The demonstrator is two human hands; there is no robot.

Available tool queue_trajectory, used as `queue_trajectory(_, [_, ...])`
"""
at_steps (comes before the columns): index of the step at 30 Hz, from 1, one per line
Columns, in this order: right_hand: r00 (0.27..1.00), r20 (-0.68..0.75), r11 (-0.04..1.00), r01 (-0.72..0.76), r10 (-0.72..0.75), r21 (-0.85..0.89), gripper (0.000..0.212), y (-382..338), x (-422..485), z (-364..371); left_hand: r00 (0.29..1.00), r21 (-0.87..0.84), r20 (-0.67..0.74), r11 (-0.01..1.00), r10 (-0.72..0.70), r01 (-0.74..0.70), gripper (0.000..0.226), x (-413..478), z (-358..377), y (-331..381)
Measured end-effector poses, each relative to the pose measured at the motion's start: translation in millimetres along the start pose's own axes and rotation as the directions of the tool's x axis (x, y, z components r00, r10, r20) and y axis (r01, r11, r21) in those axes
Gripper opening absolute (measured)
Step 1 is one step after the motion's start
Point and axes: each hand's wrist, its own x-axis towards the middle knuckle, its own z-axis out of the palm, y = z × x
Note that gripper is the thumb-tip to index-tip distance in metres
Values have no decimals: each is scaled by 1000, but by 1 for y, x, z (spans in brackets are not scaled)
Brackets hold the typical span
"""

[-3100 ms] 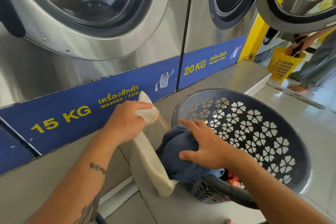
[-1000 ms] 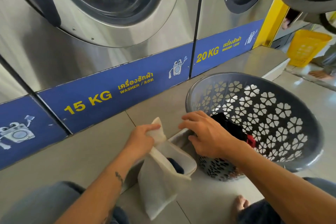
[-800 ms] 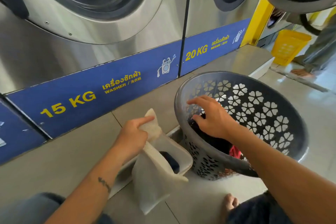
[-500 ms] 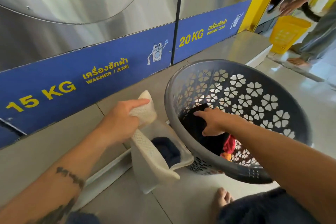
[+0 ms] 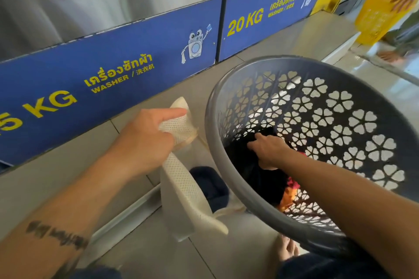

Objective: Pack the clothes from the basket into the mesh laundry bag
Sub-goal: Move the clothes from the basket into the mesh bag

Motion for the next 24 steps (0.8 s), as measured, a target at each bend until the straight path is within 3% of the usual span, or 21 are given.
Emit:
queue_trajectory(8, [961,-276,958,75,4,275,31,0,-58,-75,1000,-1,25,1000,-12,12,69,-20,-16,5])
queue_trajectory(12, [885,-462,933,123,51,339,32,-1,-110,-116,1000,-62,-19,998,-4,3,69,-36,-27,9])
queue_trajectory(15, [764,-635,930,139,117,339,32,-9,-148,-145,998,-132,-56,991,6,-14,65,-48,-33,16])
queue_trajectory(20, [401,-881,871,305,249,385,28,-45,-202,-176,994,-272,-109,962,2,-32,65,-65,-41,26])
queue_trajectory(21, [365,-892,850,345,269,398,28,-56,-209,-178,994,-308,-114,951,-2,-33,65,-67,-42,26])
queue_trajectory(22, [364,-892,832,379,267,404,28,-68,-212,-179,993,-338,-120,940,0,-41,65,-68,-42,25])
queue_trajectory(24, [461,-867,786,457,190,416,32,-88,-213,-174,991,-372,-134,926,7,-57,67,-69,-44,22])
